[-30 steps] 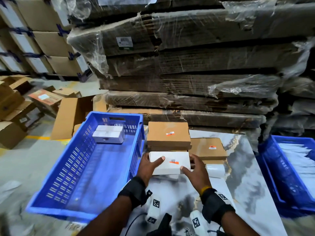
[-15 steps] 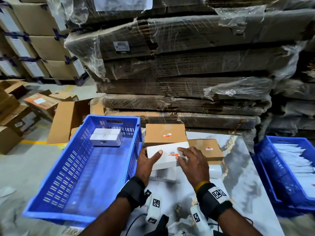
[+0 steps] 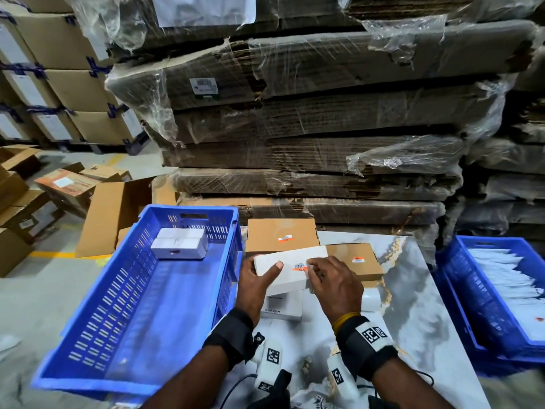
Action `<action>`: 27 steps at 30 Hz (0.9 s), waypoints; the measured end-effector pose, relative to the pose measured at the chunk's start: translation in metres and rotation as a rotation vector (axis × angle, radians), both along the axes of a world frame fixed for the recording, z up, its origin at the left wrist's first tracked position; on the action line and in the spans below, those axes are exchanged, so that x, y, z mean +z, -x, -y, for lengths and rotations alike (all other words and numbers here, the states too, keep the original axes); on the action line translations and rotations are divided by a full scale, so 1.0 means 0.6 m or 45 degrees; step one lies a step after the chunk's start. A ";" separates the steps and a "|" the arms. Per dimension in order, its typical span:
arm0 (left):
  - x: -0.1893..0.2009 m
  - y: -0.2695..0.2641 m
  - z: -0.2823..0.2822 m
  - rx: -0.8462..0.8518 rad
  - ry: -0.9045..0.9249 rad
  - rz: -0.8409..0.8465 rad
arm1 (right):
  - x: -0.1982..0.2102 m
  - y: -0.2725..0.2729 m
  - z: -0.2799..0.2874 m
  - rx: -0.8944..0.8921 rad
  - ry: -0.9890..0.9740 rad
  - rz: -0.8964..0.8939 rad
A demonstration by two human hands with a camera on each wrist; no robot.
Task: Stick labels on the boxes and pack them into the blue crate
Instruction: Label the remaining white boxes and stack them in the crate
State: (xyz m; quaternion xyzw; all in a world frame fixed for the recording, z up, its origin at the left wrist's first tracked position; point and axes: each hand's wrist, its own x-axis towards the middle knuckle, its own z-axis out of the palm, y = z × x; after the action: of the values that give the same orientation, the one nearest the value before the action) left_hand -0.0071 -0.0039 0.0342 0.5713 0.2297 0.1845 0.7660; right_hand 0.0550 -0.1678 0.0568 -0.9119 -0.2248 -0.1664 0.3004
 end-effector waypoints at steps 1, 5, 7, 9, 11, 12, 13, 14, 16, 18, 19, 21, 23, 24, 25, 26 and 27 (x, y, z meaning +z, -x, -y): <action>-0.001 -0.002 0.001 0.003 -0.005 0.001 | 0.000 0.000 0.000 -0.007 -0.007 -0.015; -0.006 -0.005 0.003 0.007 -0.011 -0.006 | 0.000 0.000 0.002 -0.018 -0.006 -0.084; -0.007 -0.007 0.004 0.011 -0.018 -0.007 | -0.001 -0.004 0.003 -0.010 -0.008 -0.150; -0.005 -0.009 0.006 0.020 -0.027 0.001 | -0.001 -0.007 0.003 -0.002 -0.034 -0.223; -0.005 -0.010 0.006 0.016 -0.035 0.002 | -0.001 -0.010 0.003 0.006 -0.064 -0.287; -0.005 -0.010 0.006 0.014 -0.039 -0.002 | -0.001 -0.010 0.003 0.013 -0.072 -0.305; -0.006 -0.010 0.006 0.013 -0.041 -0.003 | -0.001 -0.010 0.003 0.014 -0.079 -0.318; -0.006 -0.011 0.006 0.015 -0.043 -0.003 | -0.002 -0.011 0.003 0.001 -0.090 -0.334; -0.005 -0.012 0.007 0.029 -0.046 -0.005 | -0.003 -0.012 0.006 -0.055 -0.121 -0.373; -0.005 -0.013 0.008 0.045 -0.043 -0.005 | -0.004 -0.012 0.007 -0.108 -0.123 -0.405; -0.005 -0.012 0.009 0.049 -0.042 -0.007 | -0.004 -0.011 0.006 -0.122 -0.120 -0.417; -0.006 -0.011 0.012 0.050 -0.051 -0.014 | -0.004 -0.009 0.004 -0.129 -0.120 -0.440; -0.005 -0.009 0.016 0.046 -0.064 -0.018 | -0.004 -0.008 0.000 -0.139 -0.123 -0.465; -0.004 -0.009 0.018 0.049 -0.071 -0.014 | -0.004 -0.008 -0.001 -0.145 -0.128 -0.476; -0.003 -0.009 0.019 0.056 -0.074 -0.009 | -0.005 -0.009 -0.003 -0.148 -0.134 -0.487; -0.003 -0.009 0.020 0.061 -0.076 -0.008 | -0.005 -0.009 -0.004 -0.149 -0.137 -0.496; -0.003 -0.009 0.021 0.064 -0.076 -0.007 | -0.005 -0.009 -0.005 -0.149 -0.141 -0.504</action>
State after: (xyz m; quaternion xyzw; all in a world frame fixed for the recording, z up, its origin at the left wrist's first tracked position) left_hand -0.0019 -0.0163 0.0325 0.5885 0.2405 0.2086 0.7432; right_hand 0.0604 -0.1649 0.0537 -0.9204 -0.0985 -0.0131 0.3781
